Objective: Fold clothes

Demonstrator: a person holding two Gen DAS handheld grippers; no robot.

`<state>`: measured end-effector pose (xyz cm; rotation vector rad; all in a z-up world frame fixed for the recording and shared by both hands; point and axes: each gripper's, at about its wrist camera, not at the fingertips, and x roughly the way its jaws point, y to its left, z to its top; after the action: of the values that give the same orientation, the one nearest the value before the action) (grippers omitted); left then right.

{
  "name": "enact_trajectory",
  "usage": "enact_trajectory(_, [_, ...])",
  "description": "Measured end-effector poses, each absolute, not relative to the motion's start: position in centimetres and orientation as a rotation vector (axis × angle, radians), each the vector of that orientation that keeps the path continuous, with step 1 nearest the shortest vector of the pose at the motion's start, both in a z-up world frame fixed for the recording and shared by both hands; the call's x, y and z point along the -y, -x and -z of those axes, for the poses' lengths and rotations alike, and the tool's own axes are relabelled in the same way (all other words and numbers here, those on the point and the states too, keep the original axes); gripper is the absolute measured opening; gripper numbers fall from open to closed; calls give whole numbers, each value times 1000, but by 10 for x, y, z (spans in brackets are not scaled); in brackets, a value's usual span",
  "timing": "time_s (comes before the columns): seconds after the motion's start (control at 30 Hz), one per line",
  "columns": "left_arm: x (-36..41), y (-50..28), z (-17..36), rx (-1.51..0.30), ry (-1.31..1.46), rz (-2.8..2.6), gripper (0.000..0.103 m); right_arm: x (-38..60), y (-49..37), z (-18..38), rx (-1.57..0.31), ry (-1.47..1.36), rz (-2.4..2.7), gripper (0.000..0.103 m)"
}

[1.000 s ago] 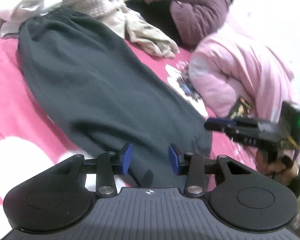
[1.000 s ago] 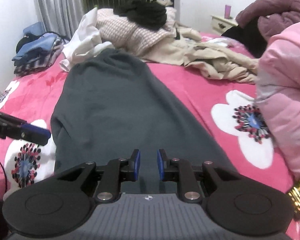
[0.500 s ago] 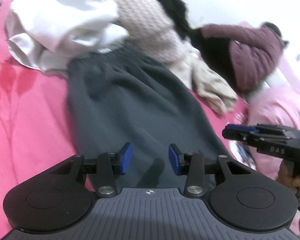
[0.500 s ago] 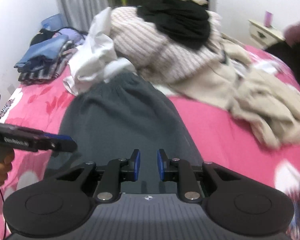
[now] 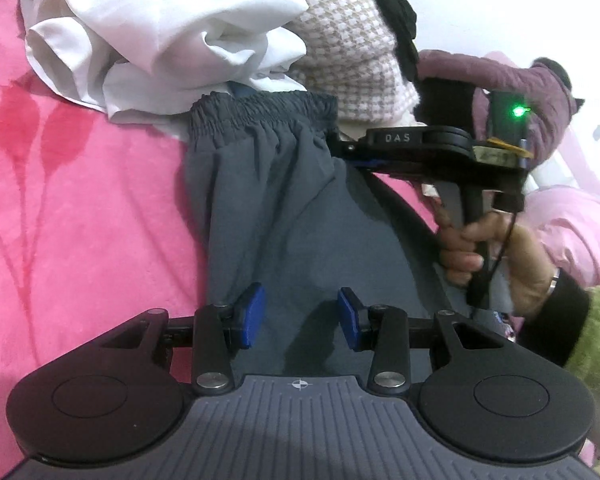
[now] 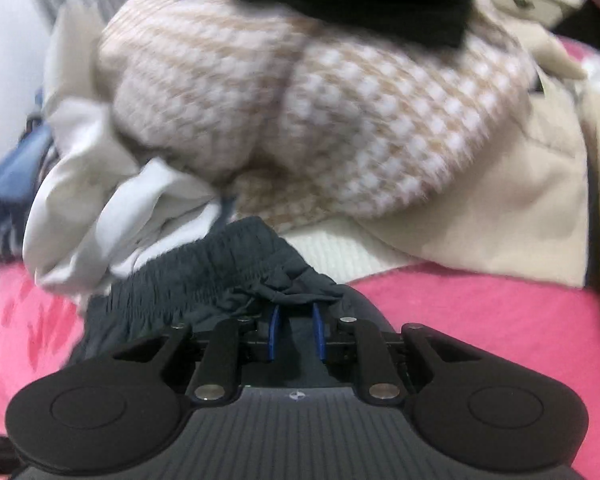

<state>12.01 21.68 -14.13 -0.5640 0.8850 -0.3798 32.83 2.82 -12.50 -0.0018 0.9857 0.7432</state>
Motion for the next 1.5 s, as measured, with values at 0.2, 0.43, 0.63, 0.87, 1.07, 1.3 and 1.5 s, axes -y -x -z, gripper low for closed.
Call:
enact_trajectory(0.2, [-224,-120,130,-856,597,437,45,-4,-326,103,-970,-25,-748,22])
enact_trajectory(0.43, [-221,-103,111,-842,607,493,46,102,-295,45,-905,-246,-741,29])
enact_trajectory(0.63, [-202,-69,97,-940,614,631,50,228,-230,4,-852,-389,-670,42])
enact_trajectory(0.87, [-153,-9,103,-1154,581,765,56,360,-127,-25,-746,-574,-738,44])
enact_trajectory(1.07, [-119,19,114,-1239,527,741,56,400,-71,-15,-759,-548,-688,56])
enact_trajectory(1.3, [-109,21,128,-1261,537,671,56,380,-84,58,-993,-399,-568,58])
enact_trajectory(1.5, [-126,22,126,-1194,595,616,56,364,-130,84,-1032,-334,-546,58])
